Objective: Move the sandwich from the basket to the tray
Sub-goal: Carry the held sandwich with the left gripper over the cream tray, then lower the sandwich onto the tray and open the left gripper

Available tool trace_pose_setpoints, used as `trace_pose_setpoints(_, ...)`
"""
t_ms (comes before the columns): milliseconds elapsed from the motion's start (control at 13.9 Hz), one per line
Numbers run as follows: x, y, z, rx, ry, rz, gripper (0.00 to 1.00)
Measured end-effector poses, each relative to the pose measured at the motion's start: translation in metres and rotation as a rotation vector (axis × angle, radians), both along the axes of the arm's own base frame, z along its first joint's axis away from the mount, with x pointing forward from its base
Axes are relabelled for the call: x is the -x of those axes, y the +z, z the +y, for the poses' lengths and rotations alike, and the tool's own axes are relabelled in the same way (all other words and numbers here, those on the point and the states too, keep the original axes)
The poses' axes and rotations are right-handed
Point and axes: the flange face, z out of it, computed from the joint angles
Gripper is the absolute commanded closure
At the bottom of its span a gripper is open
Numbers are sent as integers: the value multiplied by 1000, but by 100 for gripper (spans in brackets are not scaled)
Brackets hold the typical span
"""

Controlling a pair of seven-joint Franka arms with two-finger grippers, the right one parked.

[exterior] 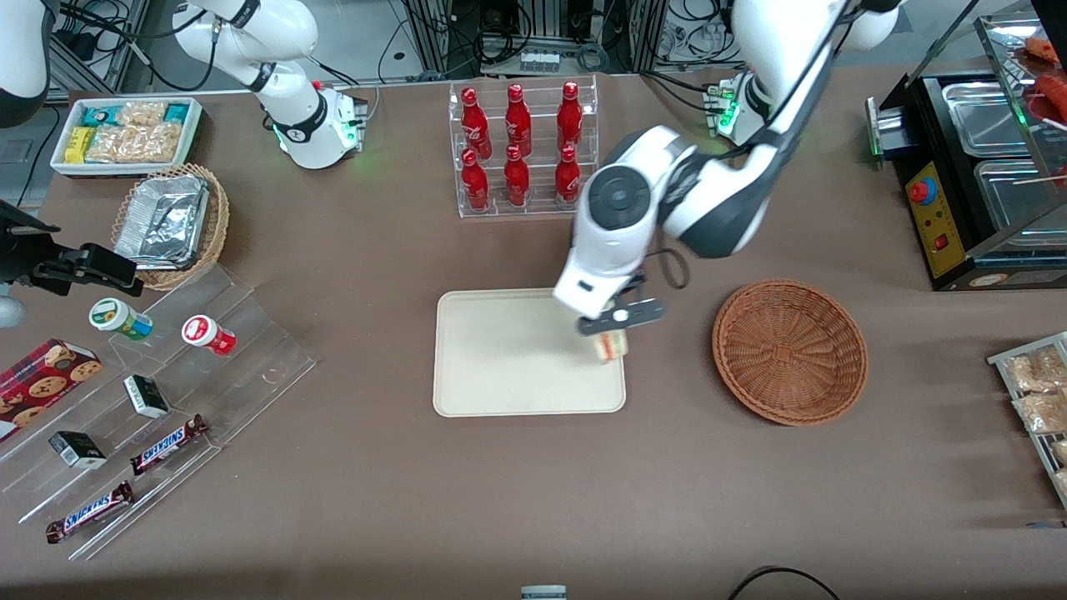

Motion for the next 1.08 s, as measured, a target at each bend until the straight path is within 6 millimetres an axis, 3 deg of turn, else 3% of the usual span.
trace_pose_setpoints(216,9,-25,-46,64,-52,-49,100)
trace_pose_setpoints(433,29,-69,-81,30,-148,-89,100)
trace_pose_setpoints(649,35,-109,-94,24,-186,-100,100)
trace_pose_setpoints(866,33,-130,-96,17,-212,-129,100)
trace_pose_setpoints(938,33,-134,-98,22,-216,-134,77)
trace_pose_setpoints(1010,33,-136,-99,28,-218,-139,39)
trace_pose_setpoints(1082,33,-136,-100,34,-220,-143,21)
